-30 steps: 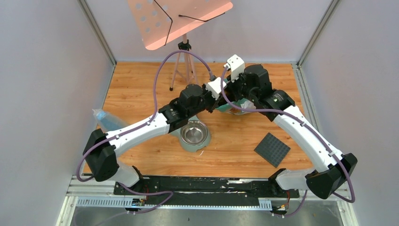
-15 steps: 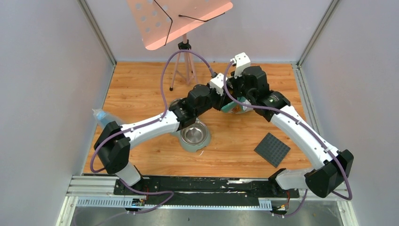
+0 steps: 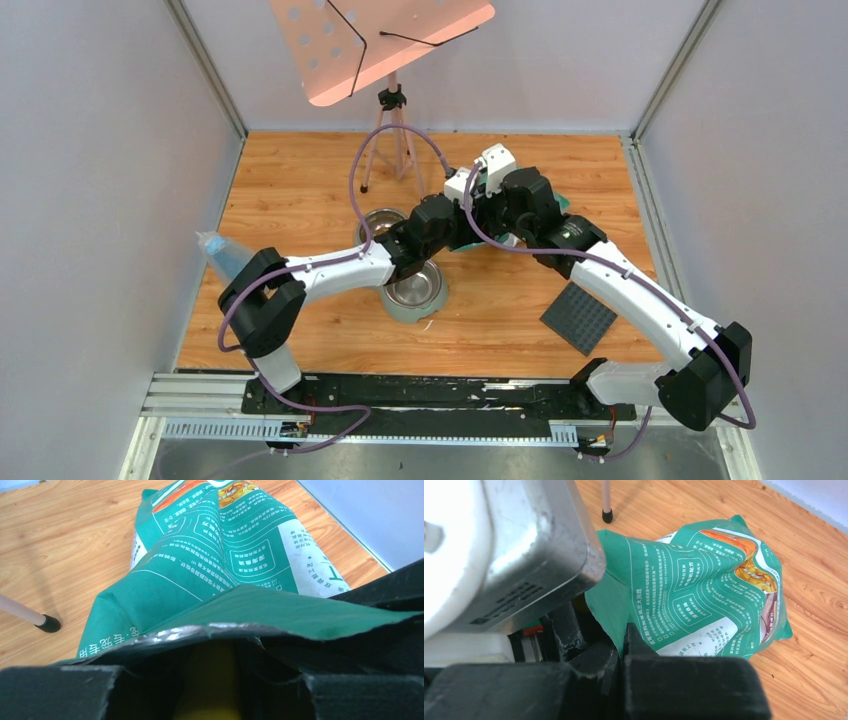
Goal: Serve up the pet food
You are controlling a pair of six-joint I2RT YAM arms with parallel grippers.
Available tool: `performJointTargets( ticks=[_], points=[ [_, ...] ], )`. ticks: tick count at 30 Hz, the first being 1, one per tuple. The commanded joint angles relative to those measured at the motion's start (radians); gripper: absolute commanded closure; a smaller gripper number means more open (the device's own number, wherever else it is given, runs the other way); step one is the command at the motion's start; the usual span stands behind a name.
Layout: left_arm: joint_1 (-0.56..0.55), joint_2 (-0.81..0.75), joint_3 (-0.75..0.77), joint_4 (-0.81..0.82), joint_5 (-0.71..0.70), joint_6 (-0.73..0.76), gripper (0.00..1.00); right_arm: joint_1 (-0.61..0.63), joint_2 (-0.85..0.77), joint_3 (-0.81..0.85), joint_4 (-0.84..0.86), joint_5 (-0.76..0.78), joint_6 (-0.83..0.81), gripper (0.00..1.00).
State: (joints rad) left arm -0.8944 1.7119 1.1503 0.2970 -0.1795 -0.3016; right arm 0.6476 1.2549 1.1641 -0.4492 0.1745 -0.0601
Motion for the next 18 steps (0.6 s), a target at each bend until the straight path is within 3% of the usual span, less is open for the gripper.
performJointTargets(
  ticks=[1, 6, 10, 18],
  points=[
    [0.028, -0.004, -0.114, -0.044, -0.065, 0.015, 1.00, 0.004, -0.020, 0.064, -0.087, 0.022, -0.027, 1.00],
    [0.032, -0.066, -0.169, 0.014, -0.198, 0.188, 1.00, 0.010, 0.010, 0.097, -0.123, -0.003, -0.041, 1.00],
    [0.093, -0.040, -0.148, -0.067, -0.194, 0.057, 1.00, 0.018, 0.043, 0.114, -0.129, -0.013, -0.013, 1.00],
    [0.098, 0.031, -0.148, 0.092, 0.280, -0.227, 1.00, 0.017, 0.110, 0.155, -0.128, 0.010, 0.054, 1.00]
  ],
)
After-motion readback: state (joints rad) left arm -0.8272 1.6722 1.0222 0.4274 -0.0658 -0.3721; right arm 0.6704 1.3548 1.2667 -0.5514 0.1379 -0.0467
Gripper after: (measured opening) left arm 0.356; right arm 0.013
